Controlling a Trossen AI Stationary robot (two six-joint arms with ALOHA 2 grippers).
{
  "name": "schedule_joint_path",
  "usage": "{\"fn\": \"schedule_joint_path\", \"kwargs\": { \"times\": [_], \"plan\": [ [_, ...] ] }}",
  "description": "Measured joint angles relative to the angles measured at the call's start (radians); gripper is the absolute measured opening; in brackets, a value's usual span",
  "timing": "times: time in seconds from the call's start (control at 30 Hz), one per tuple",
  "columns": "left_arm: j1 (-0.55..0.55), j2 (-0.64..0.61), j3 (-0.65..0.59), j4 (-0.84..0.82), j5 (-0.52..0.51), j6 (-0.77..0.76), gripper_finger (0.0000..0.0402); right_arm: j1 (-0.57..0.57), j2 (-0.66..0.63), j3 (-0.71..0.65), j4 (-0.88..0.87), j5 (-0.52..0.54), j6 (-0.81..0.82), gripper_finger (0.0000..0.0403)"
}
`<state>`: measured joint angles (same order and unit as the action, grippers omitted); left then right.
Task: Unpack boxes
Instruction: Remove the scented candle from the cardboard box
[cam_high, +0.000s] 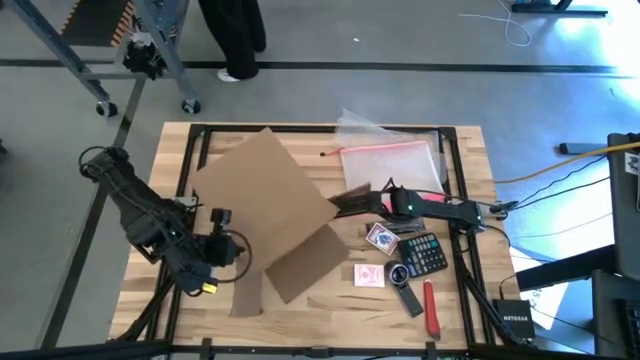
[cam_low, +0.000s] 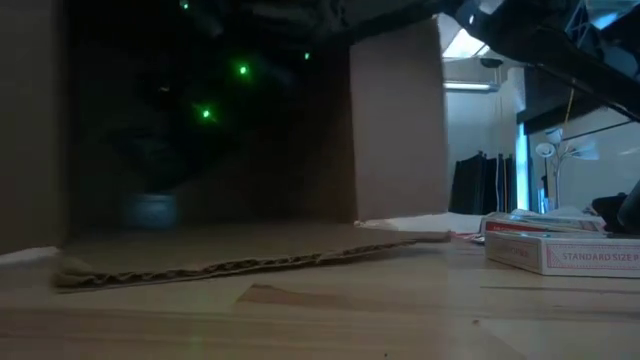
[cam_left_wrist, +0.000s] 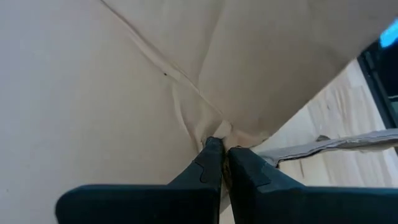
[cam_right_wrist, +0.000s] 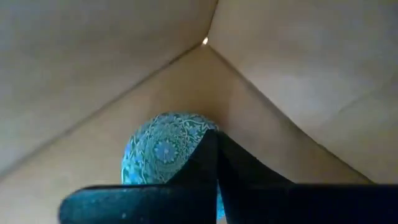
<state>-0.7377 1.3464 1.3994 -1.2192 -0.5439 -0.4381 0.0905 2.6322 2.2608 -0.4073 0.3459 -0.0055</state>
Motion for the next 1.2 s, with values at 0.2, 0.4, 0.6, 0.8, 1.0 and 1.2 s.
{"fn": "schedule_joint_path", "kwargs": {
  "times": [0.2, 0.4, 0.6, 0.8, 1.0, 1.2],
  "plan": [
    [-0.008, -0.001, 0.0, 0.011, -0.01, -0.001, 0.0004, 0.016, -0.04, -0.003, -0.115, -0.001, 0.005, 0.0001],
    [-0.008, -0.001, -0.001, 0.02, -0.031, 0.001, 0.0004, 0.019, -0.038, -0.005, -0.08, 0.006, 0.053, 0.0001],
    [-0.006, -0.001, -0.005, 0.074, -0.056, 0.061, 0.0004, 0.0, 0.011, -0.002, 0.067, -0.002, 0.18, 0.0001],
    [-0.004, 0.001, -0.006, 0.094, -0.132, 0.095, 0.0004, 0.001, 0.052, 0.0, 0.188, 0.042, 0.293, 0.0001],
    [0.001, 0.001, -0.006, 0.075, -0.163, 0.082, 0.0004, 0.026, 0.071, 0.002, 0.206, 0.114, 0.325, 0.0001],
    [-0.001, 0.001, -0.002, 0.025, -0.164, 0.001, 0.0004, 0.087, 0.06, 0.001, 0.113, 0.187, 0.326, 0.0001]
  ]
}}
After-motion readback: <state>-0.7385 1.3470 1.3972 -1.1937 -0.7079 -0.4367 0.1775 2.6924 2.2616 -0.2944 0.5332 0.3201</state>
